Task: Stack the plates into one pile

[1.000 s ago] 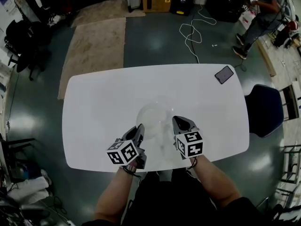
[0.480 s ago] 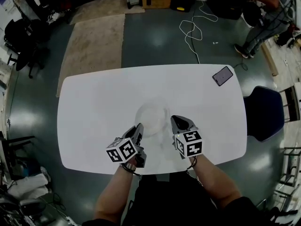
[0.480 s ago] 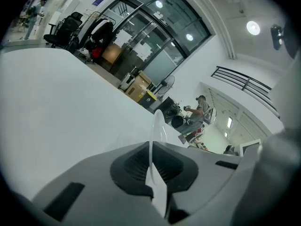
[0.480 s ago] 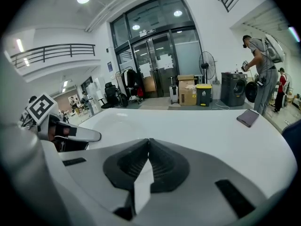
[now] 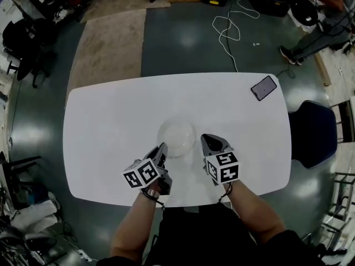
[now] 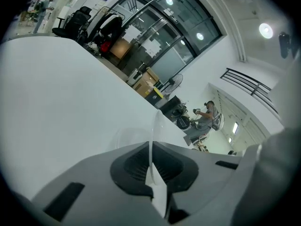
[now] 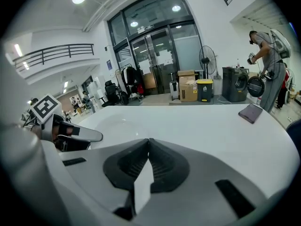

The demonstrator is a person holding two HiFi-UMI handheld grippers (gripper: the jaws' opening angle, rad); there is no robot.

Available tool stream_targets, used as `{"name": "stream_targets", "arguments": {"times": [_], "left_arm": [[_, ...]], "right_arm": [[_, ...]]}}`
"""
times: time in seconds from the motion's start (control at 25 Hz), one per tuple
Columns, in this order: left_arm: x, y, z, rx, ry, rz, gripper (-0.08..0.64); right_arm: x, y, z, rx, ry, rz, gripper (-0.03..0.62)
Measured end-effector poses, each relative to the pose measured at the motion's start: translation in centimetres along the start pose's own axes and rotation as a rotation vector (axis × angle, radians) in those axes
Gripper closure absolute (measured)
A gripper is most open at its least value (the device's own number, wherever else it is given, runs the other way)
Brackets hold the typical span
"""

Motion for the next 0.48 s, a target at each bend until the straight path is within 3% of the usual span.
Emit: {"name": "stream_targets", "arguments": {"times": [0.28,0.48], "left_arm": [[0.65,0.44,-0.34,-0.043,0.026,0.027,0.525],[0.97,1.02,-0.38,0.029,0.05,0.094,0.498]], "right_arm": [[0.7,-0.38,-0.01,-0.002,0.007,0.008,0.574],[0.88,-0.27,-0.3,-0.005,0.009,0.002,0.574]]}}
Point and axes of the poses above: the fingertips, and each gripper's own axes: x forward along the fingers, y to its left, z out of its top, the point moved 3 cm from there along -x, backward along the fingers, and after that the axes turned 2 degrees about -z, right-handed, at the moved point
